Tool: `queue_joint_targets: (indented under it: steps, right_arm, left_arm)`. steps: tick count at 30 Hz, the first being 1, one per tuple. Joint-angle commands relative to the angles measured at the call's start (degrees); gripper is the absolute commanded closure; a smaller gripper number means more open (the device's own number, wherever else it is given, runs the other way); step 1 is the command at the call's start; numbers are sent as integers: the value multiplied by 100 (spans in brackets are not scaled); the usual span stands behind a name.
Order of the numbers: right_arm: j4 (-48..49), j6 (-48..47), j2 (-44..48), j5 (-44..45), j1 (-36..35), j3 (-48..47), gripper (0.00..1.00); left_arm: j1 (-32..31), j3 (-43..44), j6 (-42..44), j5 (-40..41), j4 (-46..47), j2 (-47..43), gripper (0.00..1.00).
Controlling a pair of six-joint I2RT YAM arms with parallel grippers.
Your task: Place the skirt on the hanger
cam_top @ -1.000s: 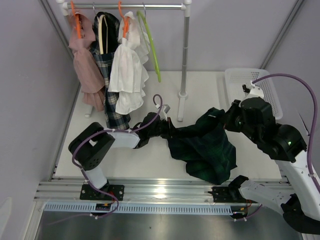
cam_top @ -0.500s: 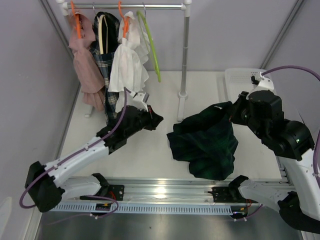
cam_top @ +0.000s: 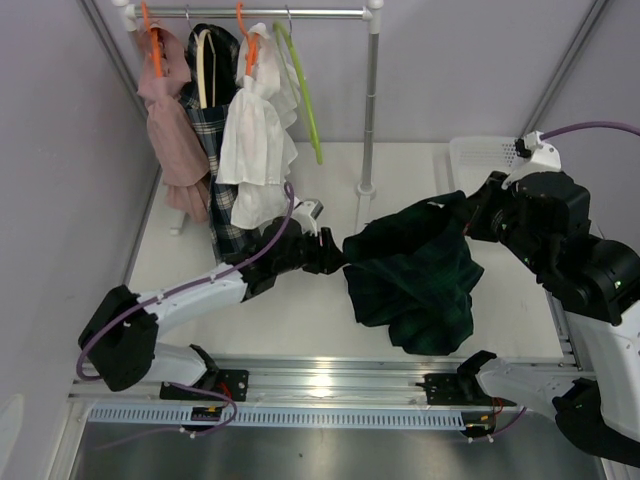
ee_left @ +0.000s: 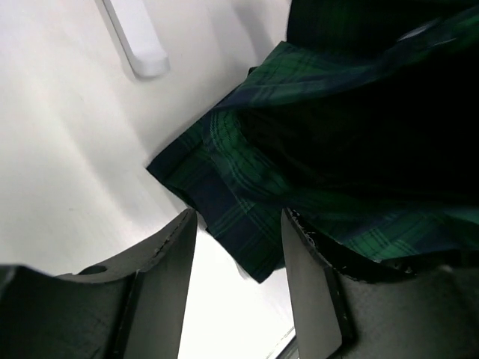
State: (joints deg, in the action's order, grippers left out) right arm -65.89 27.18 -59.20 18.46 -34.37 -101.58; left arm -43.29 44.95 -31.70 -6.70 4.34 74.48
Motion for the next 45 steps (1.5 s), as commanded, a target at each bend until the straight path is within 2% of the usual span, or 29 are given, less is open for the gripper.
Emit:
queue_joint_targets:
  steps: [1, 4, 9, 20, 27, 29, 31, 32, 34, 35, 40, 45]
  right_arm:
    - [270, 15, 5, -202, 27, -433, 100]
    - [217, 42, -21, -281, 27, -503, 100]
    - [146, 68, -4, -308, 27, -582, 100]
    - [32, 42, -48, -290, 36, -802, 100]
    - [-12, 33, -13, -273, 27, -828, 100]
    - [-3, 24, -13, -246, 18, -828, 100]
    - [14, 24, -4, -238, 27, -802, 100]
    - [49, 16, -21, -229, 27, -785, 100]
    - [76, -2, -30, -229, 18, -749, 100]
    - [111, -11, -39, -229, 27, -749, 100]
    - [129, -116, -101, -1, 27, -749, 100]
    - [-3, -318, -179, 500, 27, -881, 100]
  left_arm:
    - [-22, 110, -380, -402, 990, 268, 45]
    - [-22, 294, -407, -367, 1069, 567, 41]
    - [-13, 550, -582, -516, 1253, 998, 40]
    - [-13, 278, -1197, -596, 1886, 1464, 43]
    - [-13, 339, -1303, -684, 1913, 1649, 45]
    - [-13, 339, -1347, -692, 1895, 1658, 49]
    - [-13, 304, -1347, -736, 1869, 1614, 61]
    - [-22, 287, -1321, -745, 1825, 1562, 77]
    - [-22, 269, -1190, -701, 1563, 1334, 90]
    - [-22, 277, -1119, -675, 1448, 1228, 100]
    - [-13, 295, -610, -166, 405, -28, 100]
    - [22, 778, -74, 309, -810, -1223, 100]
